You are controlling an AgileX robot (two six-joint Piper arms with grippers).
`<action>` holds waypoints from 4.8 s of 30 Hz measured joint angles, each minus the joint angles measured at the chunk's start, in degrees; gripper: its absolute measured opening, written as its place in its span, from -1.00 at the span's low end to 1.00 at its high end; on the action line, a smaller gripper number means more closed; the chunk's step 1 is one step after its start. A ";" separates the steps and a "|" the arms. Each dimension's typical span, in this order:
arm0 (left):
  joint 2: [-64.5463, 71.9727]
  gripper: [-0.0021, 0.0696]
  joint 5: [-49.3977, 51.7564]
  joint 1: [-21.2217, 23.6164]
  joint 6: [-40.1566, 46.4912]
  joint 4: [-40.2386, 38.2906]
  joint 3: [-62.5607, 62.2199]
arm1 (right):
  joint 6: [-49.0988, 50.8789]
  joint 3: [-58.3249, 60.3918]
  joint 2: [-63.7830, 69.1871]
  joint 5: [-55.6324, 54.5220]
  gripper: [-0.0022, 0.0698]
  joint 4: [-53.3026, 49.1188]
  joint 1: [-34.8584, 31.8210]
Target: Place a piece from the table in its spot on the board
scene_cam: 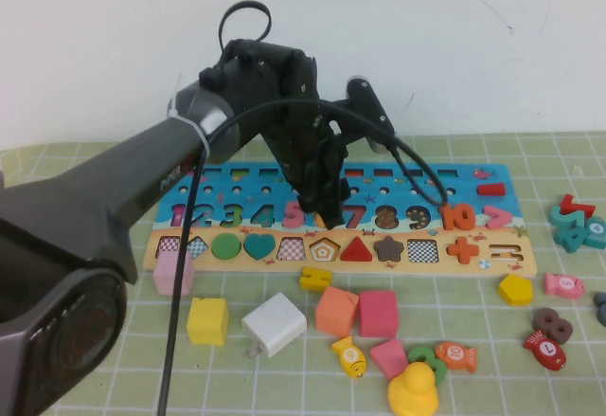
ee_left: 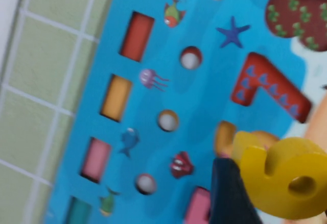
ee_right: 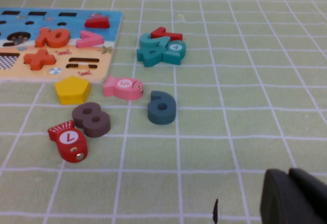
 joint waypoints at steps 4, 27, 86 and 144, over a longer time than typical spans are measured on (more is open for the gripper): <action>1.07 -0.01 -1.96 0.00 3.16 2.04 -0.13 | 0.00 0.00 0.00 0.00 -0.94 0.00 0.00; 3.94 -0.01 -2.69 0.36 7.13 3.82 -0.13 | 0.00 0.00 0.00 0.00 -0.94 0.00 0.00; -2.70 -0.87 15.64 0.36 -3.65 2.05 -13.10 | 0.00 0.00 0.00 0.00 -0.95 0.09 0.00; -119.73 -0.94 -17.69 5.24 -47.06 9.05 94.28 | 0.00 0.00 0.00 0.00 -0.95 0.09 0.00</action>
